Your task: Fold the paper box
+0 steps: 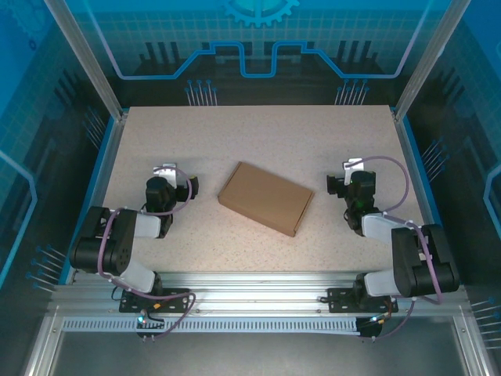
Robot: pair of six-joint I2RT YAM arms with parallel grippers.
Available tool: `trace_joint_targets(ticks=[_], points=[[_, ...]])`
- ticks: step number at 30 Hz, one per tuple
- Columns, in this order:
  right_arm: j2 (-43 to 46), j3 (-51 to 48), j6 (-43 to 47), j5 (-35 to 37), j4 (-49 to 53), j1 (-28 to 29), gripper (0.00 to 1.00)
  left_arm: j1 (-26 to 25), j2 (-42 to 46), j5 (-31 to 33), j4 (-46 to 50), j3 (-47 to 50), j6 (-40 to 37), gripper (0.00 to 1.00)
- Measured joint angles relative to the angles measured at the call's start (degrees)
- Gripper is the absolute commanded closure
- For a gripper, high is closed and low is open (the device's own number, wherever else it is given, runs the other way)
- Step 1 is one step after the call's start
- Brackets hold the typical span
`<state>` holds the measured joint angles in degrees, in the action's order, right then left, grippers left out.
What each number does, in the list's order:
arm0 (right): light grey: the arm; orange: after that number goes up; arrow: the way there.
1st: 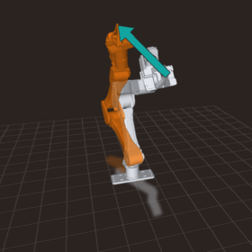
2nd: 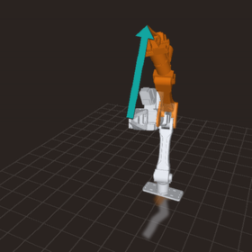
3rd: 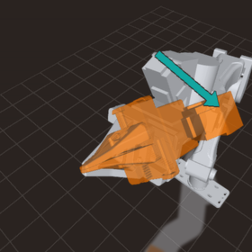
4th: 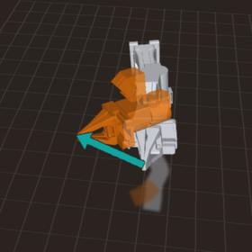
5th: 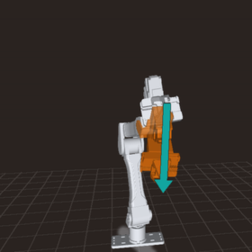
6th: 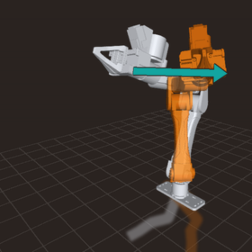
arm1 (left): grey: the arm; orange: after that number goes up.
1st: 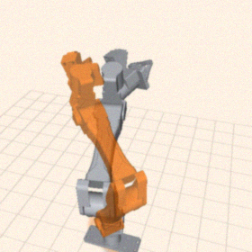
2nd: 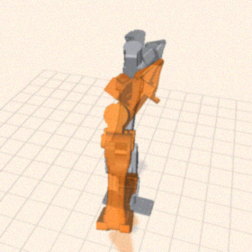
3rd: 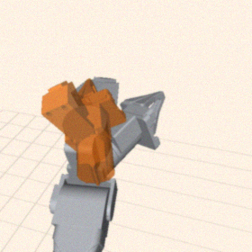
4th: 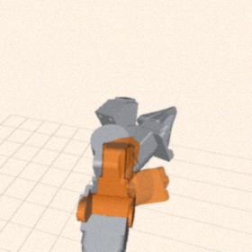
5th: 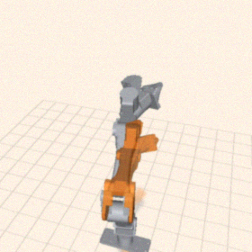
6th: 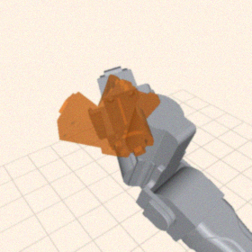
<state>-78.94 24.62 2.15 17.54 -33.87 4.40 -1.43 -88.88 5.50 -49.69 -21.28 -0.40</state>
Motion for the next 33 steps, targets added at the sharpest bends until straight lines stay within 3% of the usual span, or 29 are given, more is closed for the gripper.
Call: trace_joint_targets(ticks=[11,20,29,33], points=[[-0.1,0.1,-0.5,-3.9,-0.5,0.0,0.0,0.0,0.0,0.0,0.0,0.0,0.0,0.01],[-8.9,-2.6,-2.0,-7.6,-12.7,0.0,0.0,0.0,0.0,0.0,-0.2,0.0,0.0,0.01],[-9.2,-2.8,-2.6,-8.9,-15.5,0.0,0.0,0.0,0.0,0.0,-0.2,0.0,0.0,0.01],[-9.2,-4.7,-2.6,-13.8,-19.1,-2.0,0.0,0.0,0.0,0.0,-0.2,0.0,0.0,0.01]])
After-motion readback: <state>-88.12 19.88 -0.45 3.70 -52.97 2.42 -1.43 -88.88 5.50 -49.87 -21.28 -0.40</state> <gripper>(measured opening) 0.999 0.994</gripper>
